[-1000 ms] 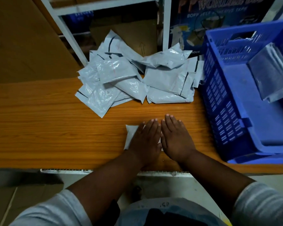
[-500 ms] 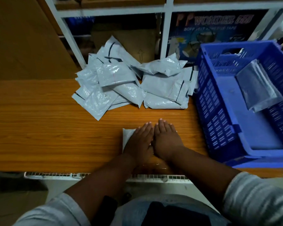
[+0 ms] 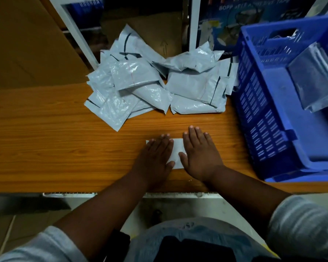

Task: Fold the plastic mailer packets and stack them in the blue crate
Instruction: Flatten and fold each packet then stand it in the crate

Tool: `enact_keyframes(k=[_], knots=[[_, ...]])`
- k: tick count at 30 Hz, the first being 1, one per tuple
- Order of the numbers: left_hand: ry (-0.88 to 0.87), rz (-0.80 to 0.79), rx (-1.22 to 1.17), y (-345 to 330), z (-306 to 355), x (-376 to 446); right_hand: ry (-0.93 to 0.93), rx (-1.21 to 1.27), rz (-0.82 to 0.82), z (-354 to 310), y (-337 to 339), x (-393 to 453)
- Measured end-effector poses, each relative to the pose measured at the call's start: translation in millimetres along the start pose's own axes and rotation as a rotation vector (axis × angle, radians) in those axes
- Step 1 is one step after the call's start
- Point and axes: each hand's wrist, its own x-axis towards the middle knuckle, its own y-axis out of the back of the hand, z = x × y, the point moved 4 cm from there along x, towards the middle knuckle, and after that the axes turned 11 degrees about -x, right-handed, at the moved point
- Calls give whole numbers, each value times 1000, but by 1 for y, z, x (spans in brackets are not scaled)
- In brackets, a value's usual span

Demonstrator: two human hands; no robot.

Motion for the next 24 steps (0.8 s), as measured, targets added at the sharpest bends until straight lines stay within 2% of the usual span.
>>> enact_keyframes(k=[6, 9, 11, 13, 16, 19, 24], knots=[[-5, 55, -45, 6, -3, -2, 19, 13, 25, 3, 3, 2], [132, 54, -76, 10, -6, -4, 46, -1, -20, 3, 8, 4], [246, 137, -104, 15, -8, -12, 58, -23, -45, 6, 10, 8], [242, 185, -120, 19, -8, -24, 49, -32, -61, 13, 14, 14], [138, 88, -64, 14, -7, -35, 81, -44, -33, 15, 24, 17], [175, 2, -18, 8, -8, -34, 199, -35, 2, -12, 28, 4], [193, -69, 43, 5, -7, -34, 206, -52, -113, -43, 1, -16]])
